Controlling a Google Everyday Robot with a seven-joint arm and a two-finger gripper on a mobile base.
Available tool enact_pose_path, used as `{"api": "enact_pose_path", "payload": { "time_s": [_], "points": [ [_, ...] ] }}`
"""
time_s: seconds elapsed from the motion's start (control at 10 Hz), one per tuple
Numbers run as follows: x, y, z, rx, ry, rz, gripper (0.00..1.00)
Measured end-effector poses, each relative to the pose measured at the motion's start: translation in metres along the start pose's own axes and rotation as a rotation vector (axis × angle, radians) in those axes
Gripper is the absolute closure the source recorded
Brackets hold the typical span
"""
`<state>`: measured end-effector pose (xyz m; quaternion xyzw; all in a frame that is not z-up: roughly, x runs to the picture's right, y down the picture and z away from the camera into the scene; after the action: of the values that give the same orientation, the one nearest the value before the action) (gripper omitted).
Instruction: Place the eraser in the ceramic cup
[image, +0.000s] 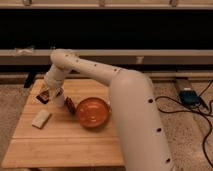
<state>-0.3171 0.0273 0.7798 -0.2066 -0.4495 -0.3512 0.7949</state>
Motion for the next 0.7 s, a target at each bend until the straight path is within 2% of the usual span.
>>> {"api": "enact_pose_path", "payload": {
  "time_s": [0.3,0.7],
  "points": [
    [0.0044,-0.0009,-0.0008,0.017,0.001,0.014,0.22],
    [0.0111,0.0011,-0.0032,0.043,-0.012,0.038,0.20]
  ]
}}
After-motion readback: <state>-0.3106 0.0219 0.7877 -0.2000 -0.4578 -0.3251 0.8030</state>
